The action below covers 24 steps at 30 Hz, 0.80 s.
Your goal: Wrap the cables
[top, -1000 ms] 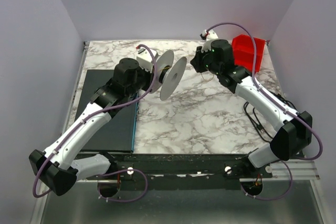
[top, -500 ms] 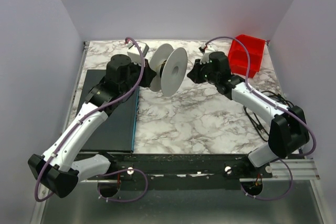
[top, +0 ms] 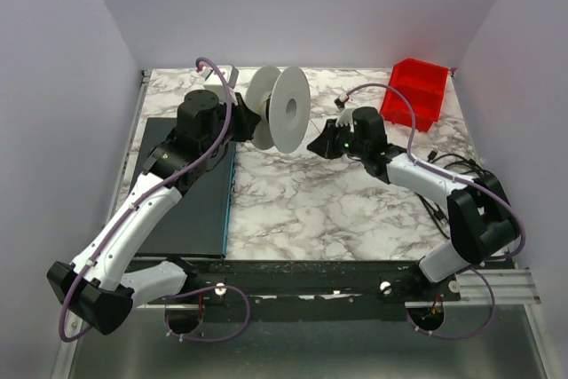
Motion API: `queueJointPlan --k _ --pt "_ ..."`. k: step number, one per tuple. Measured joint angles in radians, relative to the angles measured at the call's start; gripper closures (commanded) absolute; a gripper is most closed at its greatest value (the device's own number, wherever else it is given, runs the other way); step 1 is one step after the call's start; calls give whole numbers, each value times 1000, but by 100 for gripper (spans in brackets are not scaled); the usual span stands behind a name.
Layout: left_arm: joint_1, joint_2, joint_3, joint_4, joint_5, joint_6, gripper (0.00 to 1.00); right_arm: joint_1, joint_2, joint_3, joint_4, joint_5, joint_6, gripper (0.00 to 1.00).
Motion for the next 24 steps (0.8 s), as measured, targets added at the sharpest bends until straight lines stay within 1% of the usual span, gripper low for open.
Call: queueJointPlan --k 6,9,11,15,20,24 --pt "0 9 0 1 -81 -92 100 8 1 -69 80 -16 70 90" --pt "-1 29 0 2 -127 -138 100 23 1 -78 93 -11 86 94" --pt "-3 45 0 2 -160 -164 100 38 1 -78 99 -2 95 95" --pt "-20 96 11 -2 -239 -214 100 84 4 -78 104 43 113 99" --pt "-56 180 66 -21 -332 -266 100 129 20 -78 111 98 134 99" --pt "-93 264 166 -68 -418 -271 100 154 41 -76 110 142 139 99"
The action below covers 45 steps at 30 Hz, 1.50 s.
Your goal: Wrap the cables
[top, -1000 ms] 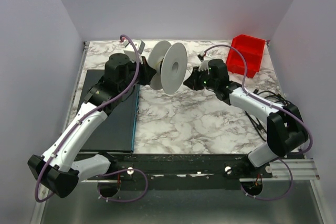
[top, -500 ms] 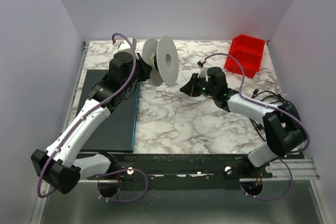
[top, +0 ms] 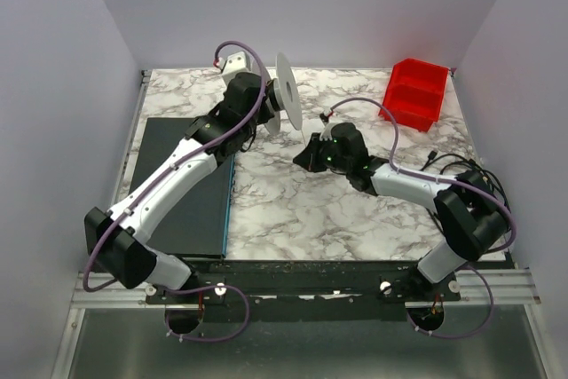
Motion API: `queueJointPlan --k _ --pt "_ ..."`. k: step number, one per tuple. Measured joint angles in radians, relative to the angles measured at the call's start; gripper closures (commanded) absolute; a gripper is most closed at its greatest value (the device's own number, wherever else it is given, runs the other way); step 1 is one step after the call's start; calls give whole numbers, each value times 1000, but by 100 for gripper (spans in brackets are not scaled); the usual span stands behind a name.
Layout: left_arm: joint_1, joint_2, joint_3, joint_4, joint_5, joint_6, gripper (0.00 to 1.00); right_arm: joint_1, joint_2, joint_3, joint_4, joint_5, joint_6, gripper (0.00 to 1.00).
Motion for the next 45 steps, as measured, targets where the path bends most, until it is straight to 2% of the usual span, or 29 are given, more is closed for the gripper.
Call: queueJointPlan --k 6,11,28,45 --pt "-60 131 119 -53 -125 27 100 38 16 27 -30 56 -2 99" --pt "-99 188 127 -89 -189 74 100 49 16 46 -54 85 -3 99" --pt "-216 240 126 -35 -291 428 100 49 -45 112 -182 167 -55 99" --pt "-216 325 189 -64 -295 457 100 50 -103 115 -228 161 -54 99"
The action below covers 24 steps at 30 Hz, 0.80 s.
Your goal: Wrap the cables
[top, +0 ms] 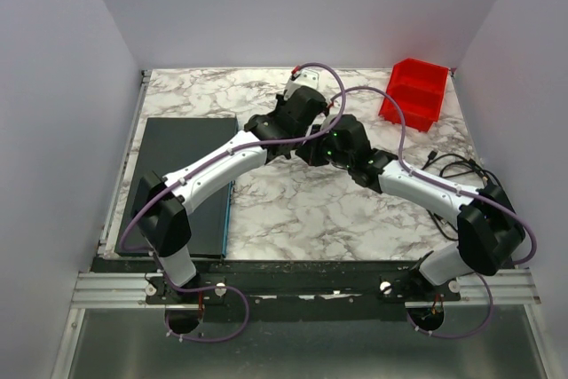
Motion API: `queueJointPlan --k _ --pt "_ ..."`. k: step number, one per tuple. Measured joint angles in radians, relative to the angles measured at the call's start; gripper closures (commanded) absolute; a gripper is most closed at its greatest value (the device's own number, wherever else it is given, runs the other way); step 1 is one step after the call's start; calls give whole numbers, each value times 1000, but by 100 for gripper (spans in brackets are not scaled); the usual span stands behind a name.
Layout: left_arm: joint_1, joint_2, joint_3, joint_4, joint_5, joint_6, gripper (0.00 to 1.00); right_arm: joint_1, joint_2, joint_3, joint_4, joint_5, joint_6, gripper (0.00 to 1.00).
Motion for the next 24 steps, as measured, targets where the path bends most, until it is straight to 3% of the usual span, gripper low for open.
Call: queueJointPlan --k 24 --pt "0 2 -109 89 -31 63 100 1 -21 -8 3 33 216 99"
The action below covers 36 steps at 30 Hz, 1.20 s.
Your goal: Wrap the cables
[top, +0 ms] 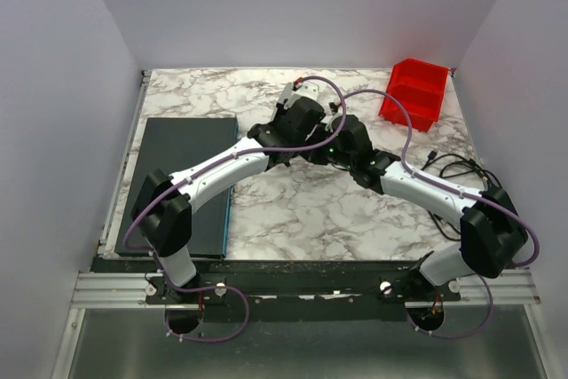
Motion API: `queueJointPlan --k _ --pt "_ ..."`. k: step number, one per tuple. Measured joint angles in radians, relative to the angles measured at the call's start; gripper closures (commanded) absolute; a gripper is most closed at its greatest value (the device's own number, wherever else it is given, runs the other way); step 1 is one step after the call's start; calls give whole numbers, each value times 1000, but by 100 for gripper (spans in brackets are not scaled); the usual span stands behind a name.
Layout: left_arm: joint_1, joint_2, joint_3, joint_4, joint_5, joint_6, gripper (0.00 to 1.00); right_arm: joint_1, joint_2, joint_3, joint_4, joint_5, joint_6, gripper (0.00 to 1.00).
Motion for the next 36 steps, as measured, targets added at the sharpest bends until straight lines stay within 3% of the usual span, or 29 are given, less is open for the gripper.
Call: queueJointPlan --k 21,36 --pt "-33 0 -132 109 -26 95 100 0 -32 -34 103 43 200 99" --pt "-56 -40 -297 315 -18 211 100 -32 -26 -37 93 79 264 99"
